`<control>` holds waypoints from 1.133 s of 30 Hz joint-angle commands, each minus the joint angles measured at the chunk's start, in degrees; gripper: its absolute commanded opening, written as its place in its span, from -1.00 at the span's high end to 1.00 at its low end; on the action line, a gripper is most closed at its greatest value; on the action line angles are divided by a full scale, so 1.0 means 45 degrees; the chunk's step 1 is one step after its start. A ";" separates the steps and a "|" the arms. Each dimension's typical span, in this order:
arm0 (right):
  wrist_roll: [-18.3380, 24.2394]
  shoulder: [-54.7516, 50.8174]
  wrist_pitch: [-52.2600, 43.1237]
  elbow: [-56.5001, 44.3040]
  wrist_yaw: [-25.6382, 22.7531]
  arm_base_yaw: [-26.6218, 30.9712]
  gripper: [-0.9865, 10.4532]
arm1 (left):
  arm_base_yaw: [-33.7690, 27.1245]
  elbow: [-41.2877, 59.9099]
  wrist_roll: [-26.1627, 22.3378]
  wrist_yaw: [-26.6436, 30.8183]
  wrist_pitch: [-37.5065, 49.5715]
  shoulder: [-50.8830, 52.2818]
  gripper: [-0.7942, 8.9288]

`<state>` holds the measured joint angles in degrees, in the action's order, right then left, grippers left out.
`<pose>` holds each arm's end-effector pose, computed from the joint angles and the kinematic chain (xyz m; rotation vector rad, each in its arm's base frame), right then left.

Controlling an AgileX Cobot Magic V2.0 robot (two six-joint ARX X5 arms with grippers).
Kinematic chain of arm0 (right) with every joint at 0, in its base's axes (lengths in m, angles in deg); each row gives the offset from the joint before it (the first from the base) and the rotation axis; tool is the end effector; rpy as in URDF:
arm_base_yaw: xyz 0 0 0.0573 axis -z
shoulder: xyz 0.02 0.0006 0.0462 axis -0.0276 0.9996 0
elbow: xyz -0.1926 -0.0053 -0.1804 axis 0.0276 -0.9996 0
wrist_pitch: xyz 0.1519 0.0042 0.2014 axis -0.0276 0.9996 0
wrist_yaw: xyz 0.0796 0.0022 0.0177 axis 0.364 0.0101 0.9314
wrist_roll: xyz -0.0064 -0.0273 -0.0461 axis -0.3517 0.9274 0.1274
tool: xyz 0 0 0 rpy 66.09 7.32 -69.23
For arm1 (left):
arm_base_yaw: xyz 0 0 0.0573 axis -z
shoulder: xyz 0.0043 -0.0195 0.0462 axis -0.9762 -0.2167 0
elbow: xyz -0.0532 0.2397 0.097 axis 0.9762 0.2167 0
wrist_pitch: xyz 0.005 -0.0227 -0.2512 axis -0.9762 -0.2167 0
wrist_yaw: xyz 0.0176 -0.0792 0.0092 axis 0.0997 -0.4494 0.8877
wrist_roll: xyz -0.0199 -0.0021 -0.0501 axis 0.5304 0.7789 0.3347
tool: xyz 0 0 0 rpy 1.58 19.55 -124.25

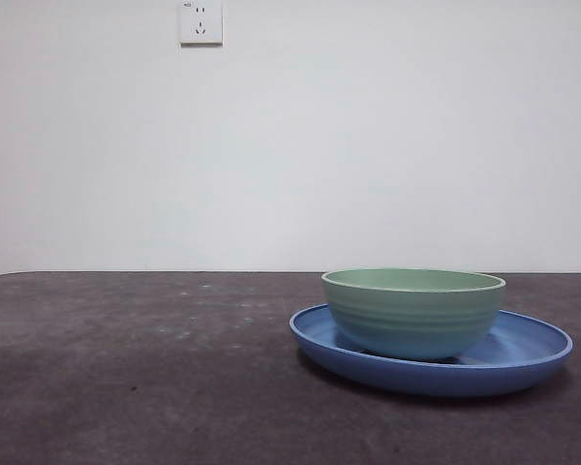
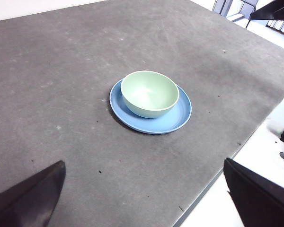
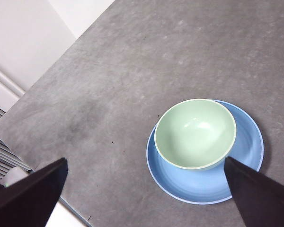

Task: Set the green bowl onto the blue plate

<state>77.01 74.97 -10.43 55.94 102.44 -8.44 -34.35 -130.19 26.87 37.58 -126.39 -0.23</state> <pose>0.0808 0.0303 0.3377 0.2556 0.5828 0.6894 0.0278 -0.0301 0.3416 0.0453 0.4471 -0.8192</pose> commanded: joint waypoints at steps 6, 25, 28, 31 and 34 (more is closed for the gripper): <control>-0.0593 0.0112 0.0155 0.0199 -0.0772 -0.0029 -0.23 | 0.0073 -0.0121 0.0131 0.0049 0.0199 -0.0049 -0.26; 0.1248 0.7300 -0.0578 0.0199 -0.0908 0.1112 -0.16 | 0.0073 -0.0121 0.0131 0.0049 0.0204 -0.0049 -0.26; 0.1486 0.8568 -0.1593 0.0199 -0.0083 0.1627 -0.08 | 0.0073 -0.0121 0.0131 0.0049 0.0204 -0.0049 -0.26; 0.1428 0.9627 -0.2628 0.0199 0.0733 0.2089 -0.02 | 0.0073 -0.0121 0.0131 0.0049 0.0204 -0.0049 -0.26; 0.1433 1.0462 -0.3264 0.0199 0.0908 0.2453 0.04 | 0.0073 -0.0121 0.0131 0.0049 0.0204 -0.0049 -0.26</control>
<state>82.54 120.76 -24.64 55.97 106.11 2.32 -34.35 -130.19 27.07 37.58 -126.12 -0.23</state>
